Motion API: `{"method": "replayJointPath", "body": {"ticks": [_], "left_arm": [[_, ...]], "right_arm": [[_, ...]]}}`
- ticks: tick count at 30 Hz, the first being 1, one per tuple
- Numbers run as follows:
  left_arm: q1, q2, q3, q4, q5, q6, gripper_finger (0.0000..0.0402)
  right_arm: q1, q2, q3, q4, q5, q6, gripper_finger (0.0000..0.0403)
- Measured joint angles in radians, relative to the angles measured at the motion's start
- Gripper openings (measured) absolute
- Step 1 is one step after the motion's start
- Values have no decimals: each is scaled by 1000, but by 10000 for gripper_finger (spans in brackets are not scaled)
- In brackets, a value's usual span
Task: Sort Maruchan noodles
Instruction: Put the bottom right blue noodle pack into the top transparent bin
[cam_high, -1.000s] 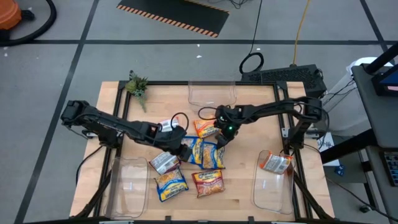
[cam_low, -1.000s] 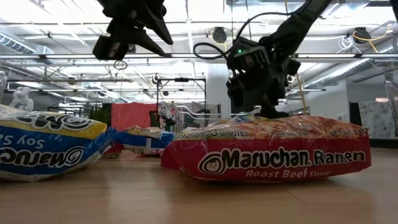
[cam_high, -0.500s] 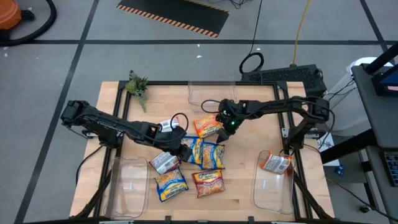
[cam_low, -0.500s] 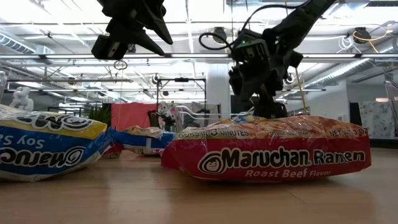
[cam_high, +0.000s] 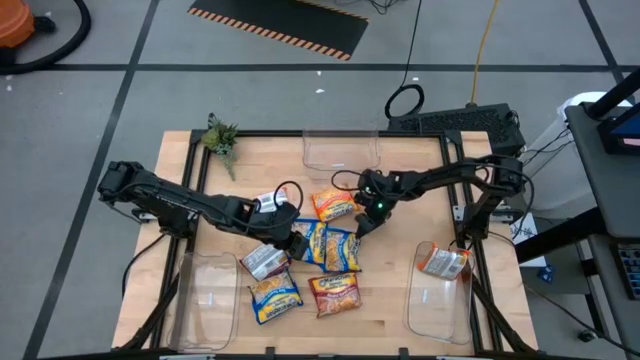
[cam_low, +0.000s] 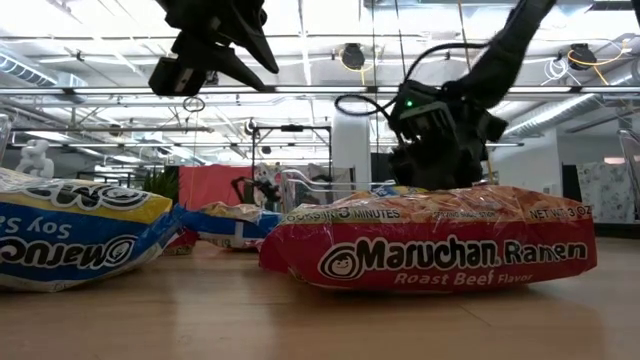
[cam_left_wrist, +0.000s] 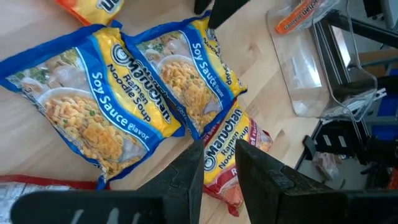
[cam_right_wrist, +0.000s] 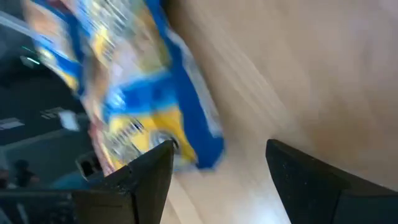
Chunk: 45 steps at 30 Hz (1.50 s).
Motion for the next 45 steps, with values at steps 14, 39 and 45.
{"method": "replayJointPath", "body": {"ticks": [14, 39, 45], "left_arm": [[3, 0, 0, 0, -5, 0, 97], [-2, 0, 0, -6, -22, 7, 97], [2, 0, 0, -15, -36, -16, 97]], "right_arm": [[15, 11, -124, 350, 5, 157, 252], [104, 56, -127, 561, 18, 302, 59], [108, 13, -130, 577, 13, 334, 21]]}}
